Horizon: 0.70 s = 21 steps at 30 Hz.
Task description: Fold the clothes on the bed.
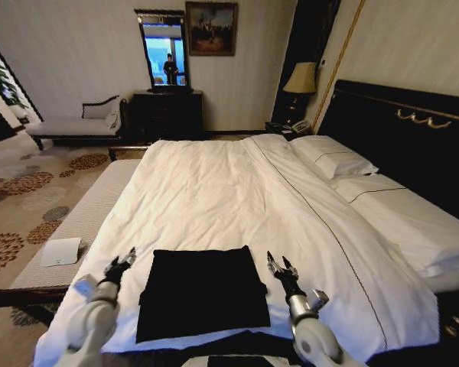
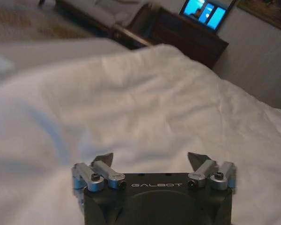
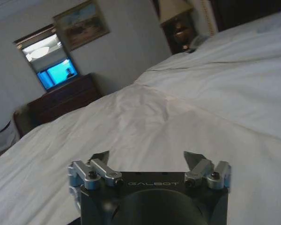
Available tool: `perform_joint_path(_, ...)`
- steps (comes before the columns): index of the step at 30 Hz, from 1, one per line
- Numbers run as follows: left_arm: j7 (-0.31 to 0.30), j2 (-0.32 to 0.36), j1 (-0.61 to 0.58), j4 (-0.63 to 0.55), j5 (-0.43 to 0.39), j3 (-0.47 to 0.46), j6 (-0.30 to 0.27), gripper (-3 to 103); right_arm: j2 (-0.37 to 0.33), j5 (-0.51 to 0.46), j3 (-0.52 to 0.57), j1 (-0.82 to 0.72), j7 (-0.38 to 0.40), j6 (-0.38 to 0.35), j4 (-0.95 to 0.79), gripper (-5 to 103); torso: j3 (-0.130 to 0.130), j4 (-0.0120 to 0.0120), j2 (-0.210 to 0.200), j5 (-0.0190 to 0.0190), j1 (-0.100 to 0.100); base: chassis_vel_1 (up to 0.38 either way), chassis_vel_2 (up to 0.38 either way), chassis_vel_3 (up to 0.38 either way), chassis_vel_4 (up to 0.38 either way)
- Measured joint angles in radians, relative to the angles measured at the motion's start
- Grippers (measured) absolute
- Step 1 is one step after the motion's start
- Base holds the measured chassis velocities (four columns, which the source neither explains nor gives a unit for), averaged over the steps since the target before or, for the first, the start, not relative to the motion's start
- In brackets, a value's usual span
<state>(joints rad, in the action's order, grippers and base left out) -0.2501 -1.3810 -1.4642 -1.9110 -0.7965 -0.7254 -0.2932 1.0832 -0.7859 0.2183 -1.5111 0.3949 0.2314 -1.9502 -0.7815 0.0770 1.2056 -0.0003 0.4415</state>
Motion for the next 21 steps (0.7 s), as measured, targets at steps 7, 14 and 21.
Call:
perform_joint_path(7,0.059,-0.077,0.087,0.145,-0.001,0.055,0.036,96,0.157,-0.01,0.002,0.044,-0.002,0.0,0.06,100,0.0,0.0,0.0,0.0001,0.0,0.0,0.0,0.0,0.0)
perform_joint_path(14,0.067,-0.069,0.162,0.243,-0.009,0.072,0.04,70,0.192,-0.008,0.005,0.035,-0.009,-0.001,0.077,100,0.0,0.0,0.0,0.0002,0.0,0.0,0.0,0.0,0.0)
perform_joint_path(21,0.073,-0.063,0.189,0.275,-0.009,0.083,0.04,57,0.205,-0.005,0.005,0.029,-0.01,-0.001,0.085,100,0.0,0.0,0.0,0.0003,0.0,0.0,0.0,0.0,0.0)
